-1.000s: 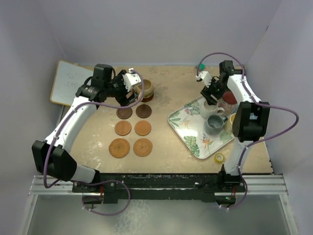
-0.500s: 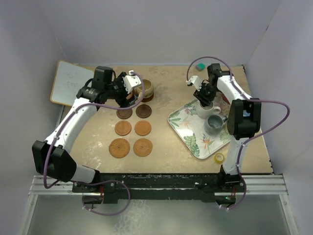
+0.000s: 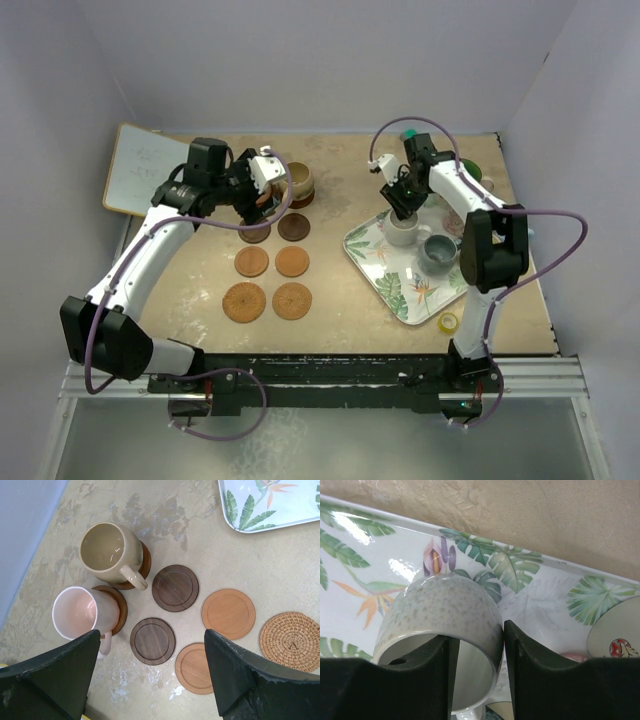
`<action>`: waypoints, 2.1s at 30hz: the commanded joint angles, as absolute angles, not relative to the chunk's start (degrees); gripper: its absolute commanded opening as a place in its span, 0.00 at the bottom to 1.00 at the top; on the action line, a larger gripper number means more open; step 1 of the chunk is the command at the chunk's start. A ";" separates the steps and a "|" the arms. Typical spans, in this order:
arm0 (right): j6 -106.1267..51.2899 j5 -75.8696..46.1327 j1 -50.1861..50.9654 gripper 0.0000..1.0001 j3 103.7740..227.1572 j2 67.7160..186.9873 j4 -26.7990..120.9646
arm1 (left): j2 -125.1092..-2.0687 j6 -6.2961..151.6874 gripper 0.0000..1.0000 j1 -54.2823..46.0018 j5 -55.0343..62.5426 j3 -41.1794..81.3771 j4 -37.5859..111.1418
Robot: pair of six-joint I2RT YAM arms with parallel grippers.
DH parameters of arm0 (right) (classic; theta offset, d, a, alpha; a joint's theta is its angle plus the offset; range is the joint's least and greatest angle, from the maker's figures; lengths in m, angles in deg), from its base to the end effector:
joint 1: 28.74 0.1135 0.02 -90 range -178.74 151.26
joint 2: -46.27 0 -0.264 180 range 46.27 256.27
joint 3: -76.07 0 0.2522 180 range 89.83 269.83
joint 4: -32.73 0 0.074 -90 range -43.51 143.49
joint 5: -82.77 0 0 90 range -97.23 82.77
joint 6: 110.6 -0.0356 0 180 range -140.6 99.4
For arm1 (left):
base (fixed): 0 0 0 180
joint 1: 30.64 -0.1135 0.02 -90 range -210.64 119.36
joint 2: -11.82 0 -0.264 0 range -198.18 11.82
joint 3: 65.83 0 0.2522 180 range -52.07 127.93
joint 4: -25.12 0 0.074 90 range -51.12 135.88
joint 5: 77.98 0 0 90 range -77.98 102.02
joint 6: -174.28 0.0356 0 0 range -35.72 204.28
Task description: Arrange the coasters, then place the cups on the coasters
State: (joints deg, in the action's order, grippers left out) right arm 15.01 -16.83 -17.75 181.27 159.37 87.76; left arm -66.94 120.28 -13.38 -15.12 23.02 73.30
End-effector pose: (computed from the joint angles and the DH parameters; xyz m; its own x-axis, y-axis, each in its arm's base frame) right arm 0.4141 0.0865 0.2245 -0.5578 -0.6932 -0.4564 -0.7224 0.6763 -0.1442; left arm 0.2817 -0.1045 0.3514 -0.1199 0.5850 -0.8021 0.8373 0.4938 0.2349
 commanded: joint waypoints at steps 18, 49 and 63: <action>-9.17 -13.79 -15.49 0.44 173.85 149.18 88.72 | -64.57 117.90 0.83 -13.84 -17.89 21.91 72.18; -3.47 -20.05 -13.49 0.74 163.45 135.71 92.29 | -64.11 116.90 0.85 -13.81 -18.99 20.25 71.93; 8.44 -23.47 -13.53 0.87 162.04 137.19 93.32 | -63.56 116.68 0.86 -13.84 -19.19 20.50 72.26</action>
